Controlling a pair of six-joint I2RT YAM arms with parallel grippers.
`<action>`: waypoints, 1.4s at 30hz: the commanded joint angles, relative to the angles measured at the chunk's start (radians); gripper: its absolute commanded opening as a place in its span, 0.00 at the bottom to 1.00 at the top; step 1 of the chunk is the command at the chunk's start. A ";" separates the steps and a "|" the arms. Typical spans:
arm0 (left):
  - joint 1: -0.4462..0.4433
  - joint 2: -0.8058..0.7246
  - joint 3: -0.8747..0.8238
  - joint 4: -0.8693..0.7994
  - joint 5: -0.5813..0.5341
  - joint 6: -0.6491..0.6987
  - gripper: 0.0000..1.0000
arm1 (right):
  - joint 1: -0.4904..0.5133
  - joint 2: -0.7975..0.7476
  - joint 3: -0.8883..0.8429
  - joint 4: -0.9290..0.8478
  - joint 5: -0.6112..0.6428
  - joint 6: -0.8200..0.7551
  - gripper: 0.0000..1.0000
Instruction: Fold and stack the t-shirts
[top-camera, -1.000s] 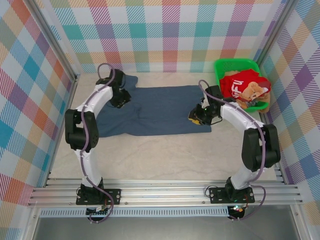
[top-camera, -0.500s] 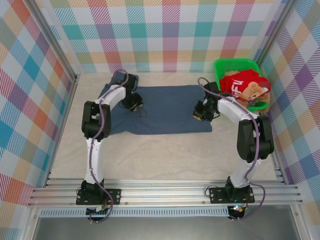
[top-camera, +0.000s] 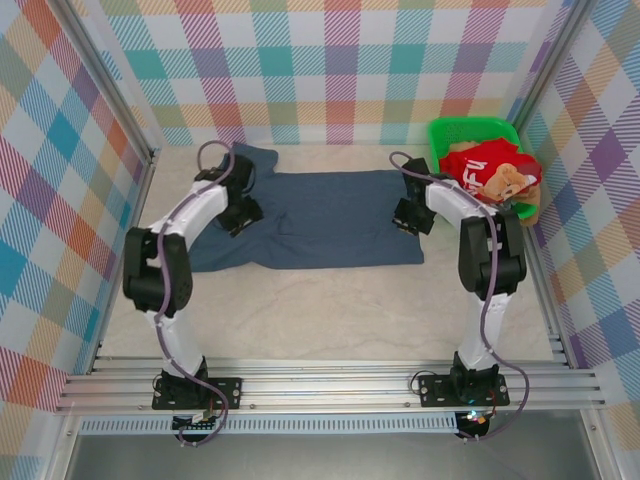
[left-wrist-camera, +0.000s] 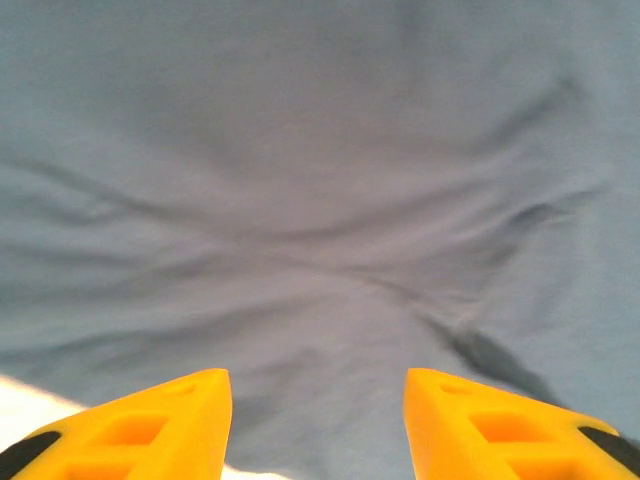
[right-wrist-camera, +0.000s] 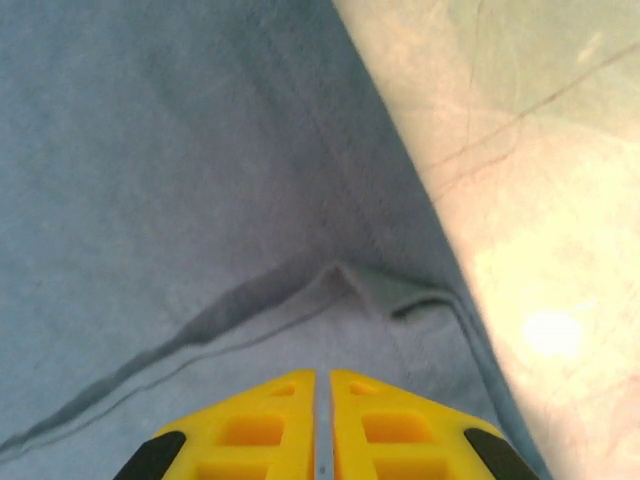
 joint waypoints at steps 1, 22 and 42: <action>0.082 -0.038 -0.113 -0.007 -0.016 -0.031 0.48 | -0.016 0.044 0.058 -0.043 0.066 -0.058 0.12; 0.251 -0.087 -0.208 -0.008 -0.028 -0.084 0.38 | 0.008 -0.121 0.044 -0.091 0.065 -0.158 0.19; 0.318 0.079 -0.217 -0.039 -0.254 -0.006 0.33 | 0.018 -0.026 -0.119 -0.230 -0.068 -0.012 0.25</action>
